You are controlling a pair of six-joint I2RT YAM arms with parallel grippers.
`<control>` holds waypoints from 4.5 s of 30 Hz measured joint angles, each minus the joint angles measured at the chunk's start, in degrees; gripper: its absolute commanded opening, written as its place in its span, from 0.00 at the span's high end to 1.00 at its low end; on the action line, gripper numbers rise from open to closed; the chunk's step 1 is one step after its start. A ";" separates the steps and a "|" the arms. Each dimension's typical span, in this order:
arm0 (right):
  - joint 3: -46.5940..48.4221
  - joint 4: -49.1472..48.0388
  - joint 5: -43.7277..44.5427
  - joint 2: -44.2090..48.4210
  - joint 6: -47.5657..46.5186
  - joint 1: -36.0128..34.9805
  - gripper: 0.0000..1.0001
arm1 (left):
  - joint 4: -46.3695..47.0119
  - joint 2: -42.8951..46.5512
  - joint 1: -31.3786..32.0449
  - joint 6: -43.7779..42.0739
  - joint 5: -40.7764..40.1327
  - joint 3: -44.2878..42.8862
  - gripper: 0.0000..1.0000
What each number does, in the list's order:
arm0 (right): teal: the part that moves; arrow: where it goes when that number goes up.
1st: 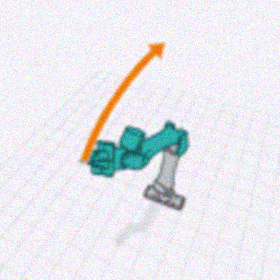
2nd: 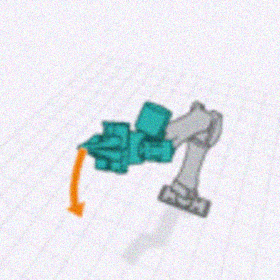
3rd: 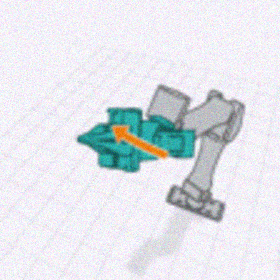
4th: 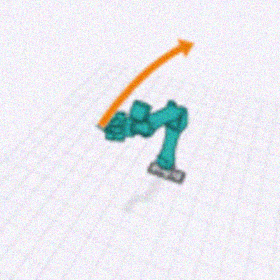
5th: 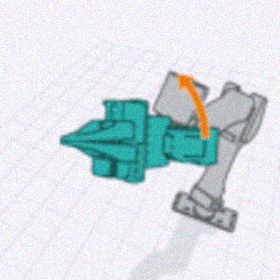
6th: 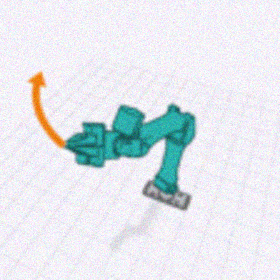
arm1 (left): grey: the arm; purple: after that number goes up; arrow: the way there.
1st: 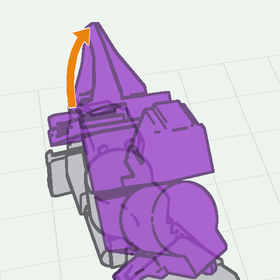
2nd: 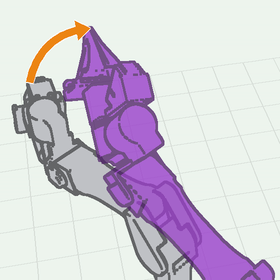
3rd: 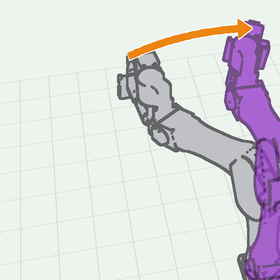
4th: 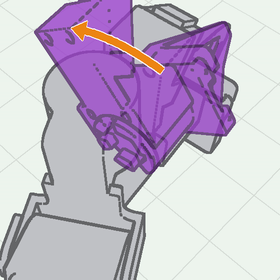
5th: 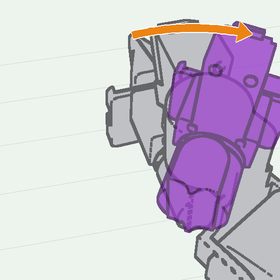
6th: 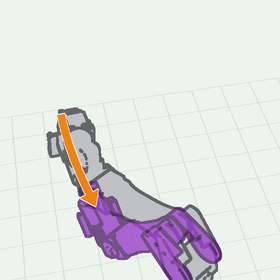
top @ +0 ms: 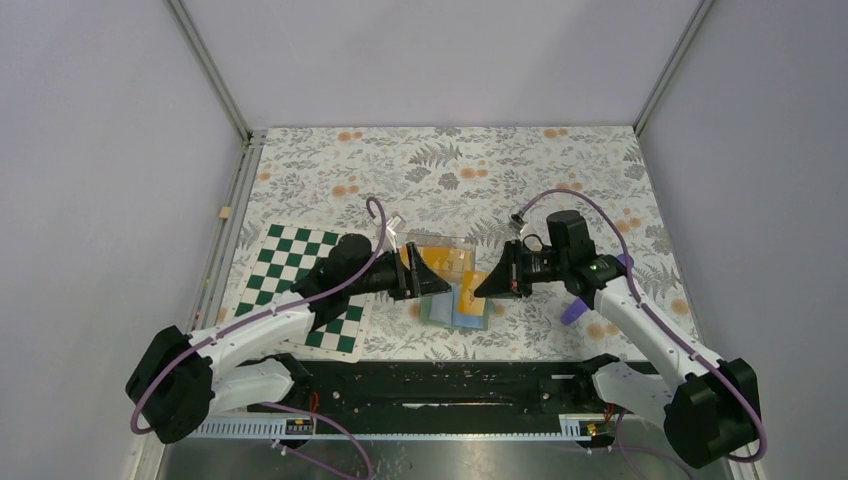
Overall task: Put the credit cards into the card holder
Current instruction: Insert the credit card into the card holder.
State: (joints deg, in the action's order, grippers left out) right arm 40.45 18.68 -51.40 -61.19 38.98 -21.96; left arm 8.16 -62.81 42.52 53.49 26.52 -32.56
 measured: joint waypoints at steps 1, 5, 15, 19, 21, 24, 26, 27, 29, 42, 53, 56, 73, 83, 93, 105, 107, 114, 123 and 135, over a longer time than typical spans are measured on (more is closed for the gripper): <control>-0.74 -2.16 -1.09 0.79 1.16 0.00 1.00 | 2.51 -0.13 -0.22 1.46 1.40 0.68 0.33; -2.32 -8.81 -4.31 2.12 6.05 0.00 1.00 | 12.31 -1.84 -0.15 5.81 6.95 1.31 0.42; -2.32 -15.72 -7.91 2.82 13.00 0.00 1.00 | 23.91 -4.98 2.05 10.40 13.46 1.31 0.73; -2.32 -17.09 -8.41 2.82 14.03 0.00 1.00 | 24.57 -6.08 2.56 11.02 13.84 1.31 0.94; -2.34 -17.49 -8.85 2.82 14.12 0.00 0.98 | 24.59 -6.27 2.56 11.08 13.94 1.29 1.00; -2.58 -17.59 -8.74 2.78 13.64 0.09 0.73 | 24.35 -6.29 2.56 11.23 14.03 1.03 1.00; -2.64 -16.68 -8.31 2.73 12.61 0.15 0.54 | 22.64 -6.27 2.56 10.23 13.49 0.61 1.00; -2.71 -15.69 -7.80 2.64 11.98 0.17 0.49 | 20.61 -6.23 2.69 9.22 12.79 0.09 1.00; -2.69 -11.85 -5.60 2.56 9.44 0.17 0.41 | 14.93 -6.21 2.97 6.93 10.10 -1.11 1.00; -14.73 -0.15 16.39 -1.73 3.04 0.31 0.36 | -1.20 -16.13 4.70 2.16 -5.22 -3.15 1.00; -12.15 -4.70 19.58 -14.40 -0.48 0.37 0.41 | -1.60 -22.45 5.11 1.99 -11.23 -3.15 1.00; -10.91 -5.64 20.48 -16.04 -1.14 0.37 0.46 | -1.03 -22.80 5.11 2.01 -12.20 -3.15 1.00; -8.09 -8.31 18.32 -24.24 -1.66 0.79 0.67 | 8.85 -25.97 5.09 6.56 -12.63 0.24 1.00; -8.17 -9.16 17.66 -24.72 -1.66 0.79 0.67 | 11.34 -26.21 5.09 8.28 -12.63 1.20 1.00; -8.92 -11.45 16.46 -24.98 -1.18 0.81 0.68 | 15.96 -27.80 5.05 11.13 -10.73 2.80 1.00; -9.60 -13.35 15.47 -25.29 -0.68 0.81 0.68 | 8.70 -25.70 5.11 10.29 -12.41 1.42 1.00; -9.60 -13.49 15.34 -25.38 -0.59 0.81 0.68 | 6.69 -25.31 5.18 9.46 -13.05 0.50 1.00; -9.62 -13.73 15.13 -25.55 -0.55 0.81 0.68 | 6.12 -27.06 5.16 8.02 -12.20 -0.87 1.00; -9.62 -13.90 14.64 -25.83 -0.55 0.87 0.68 | 10.93 -29.18 5.09 9.68 -9.16 -0.55 1.00; -9.62 -14.38 13.97 -26.40 -0.55 0.92 0.69 | 5.70 -26.77 5.18 10.56 -9.44 -0.31 1.00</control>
State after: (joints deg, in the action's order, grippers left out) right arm 30.83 4.29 -37.43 -87.59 38.44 -21.04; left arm 13.87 -89.58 47.70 64.05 17.08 -32.86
